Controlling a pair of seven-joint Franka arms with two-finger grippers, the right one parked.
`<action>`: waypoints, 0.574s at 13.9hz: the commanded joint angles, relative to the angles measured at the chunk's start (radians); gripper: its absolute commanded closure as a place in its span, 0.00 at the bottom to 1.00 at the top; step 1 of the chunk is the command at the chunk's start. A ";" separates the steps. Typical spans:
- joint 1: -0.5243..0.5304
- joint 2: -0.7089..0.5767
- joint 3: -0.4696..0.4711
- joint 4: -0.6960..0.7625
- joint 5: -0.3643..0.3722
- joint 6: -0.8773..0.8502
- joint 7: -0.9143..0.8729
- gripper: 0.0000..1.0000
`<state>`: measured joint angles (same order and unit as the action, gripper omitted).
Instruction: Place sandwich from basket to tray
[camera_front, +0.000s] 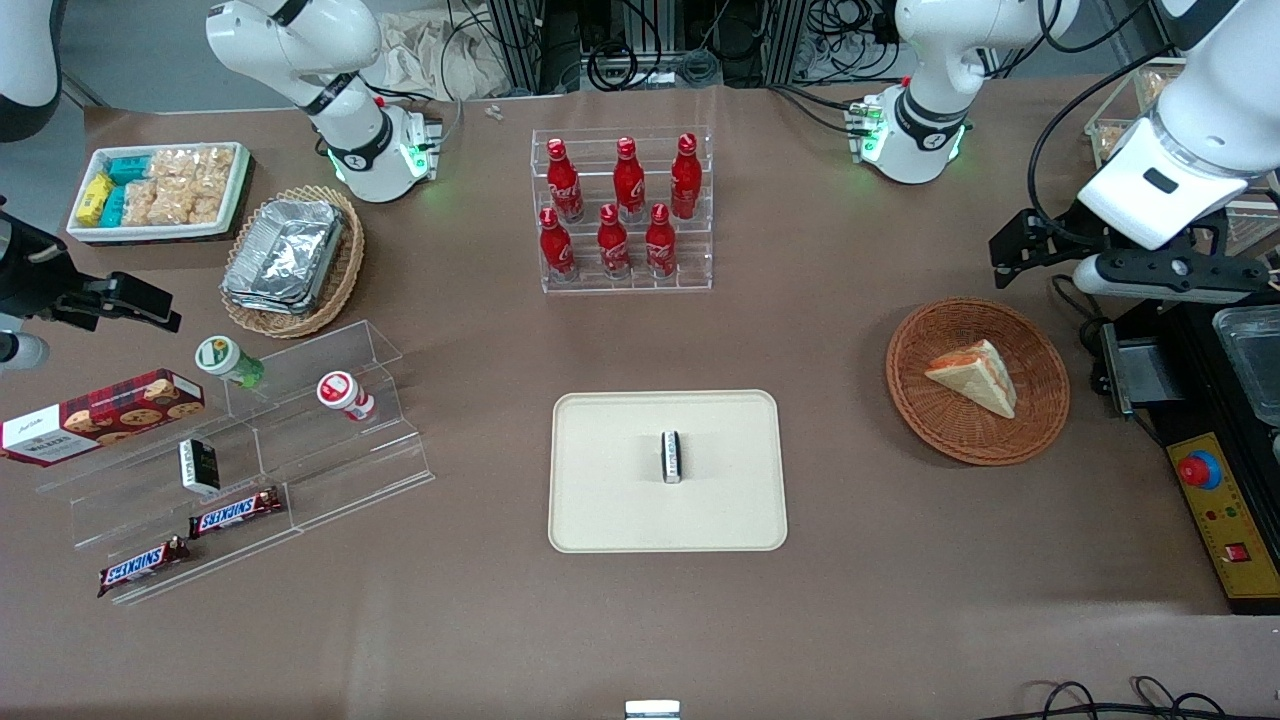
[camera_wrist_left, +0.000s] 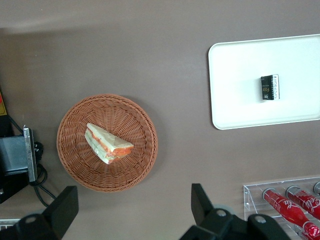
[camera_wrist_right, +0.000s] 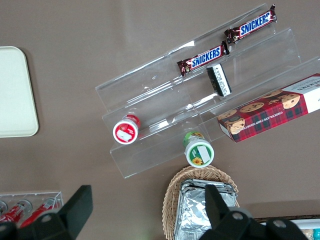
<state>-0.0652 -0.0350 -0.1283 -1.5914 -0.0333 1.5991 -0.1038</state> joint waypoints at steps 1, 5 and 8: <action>-0.007 0.006 -0.002 0.022 0.019 -0.016 -0.036 0.00; -0.007 0.010 -0.002 0.025 0.019 -0.015 -0.053 0.00; -0.002 0.015 0.001 0.021 0.018 -0.016 -0.086 0.00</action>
<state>-0.0650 -0.0321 -0.1283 -1.5914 -0.0331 1.5985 -0.1552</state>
